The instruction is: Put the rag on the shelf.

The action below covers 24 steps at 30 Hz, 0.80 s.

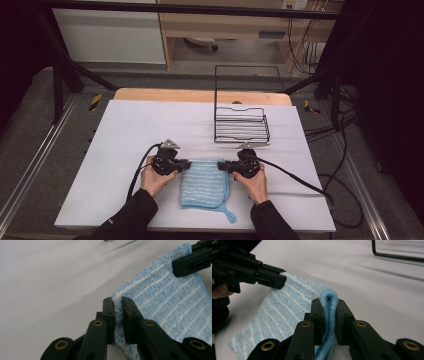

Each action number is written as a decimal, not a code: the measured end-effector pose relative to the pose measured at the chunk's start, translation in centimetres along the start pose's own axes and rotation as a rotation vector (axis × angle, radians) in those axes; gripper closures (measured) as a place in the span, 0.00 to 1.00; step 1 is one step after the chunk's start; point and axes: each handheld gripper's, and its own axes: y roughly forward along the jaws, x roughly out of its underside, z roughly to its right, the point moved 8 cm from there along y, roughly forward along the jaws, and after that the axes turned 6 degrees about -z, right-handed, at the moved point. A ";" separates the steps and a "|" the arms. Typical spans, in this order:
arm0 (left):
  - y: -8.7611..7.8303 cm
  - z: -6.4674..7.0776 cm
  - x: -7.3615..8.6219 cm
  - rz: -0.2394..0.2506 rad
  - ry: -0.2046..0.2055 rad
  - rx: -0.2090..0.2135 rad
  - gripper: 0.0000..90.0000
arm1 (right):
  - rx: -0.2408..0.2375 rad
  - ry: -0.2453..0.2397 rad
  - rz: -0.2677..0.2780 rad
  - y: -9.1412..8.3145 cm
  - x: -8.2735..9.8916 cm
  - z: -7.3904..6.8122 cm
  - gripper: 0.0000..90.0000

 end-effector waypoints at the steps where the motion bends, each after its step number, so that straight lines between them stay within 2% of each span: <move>1: -0.3 0.1 -0.1 0.010 0.002 0.002 0.90 | -0.002 -0.004 0.013 -0.2 -0.2 -0.1 0.88; 4: -1.1 0.3 -0.6 0.039 0.006 0.007 0.90 | -0.007 -0.016 0.040 -0.8 -0.6 -0.6 0.88; 14: -3.2 1.5 -1.9 0.119 0.055 -0.024 0.90 | 0.013 -0.075 0.113 -2.7 -1.8 -1.8 0.88; 21: -4.8 2.9 -2.9 0.181 0.096 -0.041 0.90 | 0.016 -0.095 0.172 -4.4 -2.6 -2.1 0.88; 24: -5.3 3.5 -3.3 0.207 0.110 -0.048 0.90 | 0.032 -0.113 0.191 -5.1 -2.9 -2.4 0.88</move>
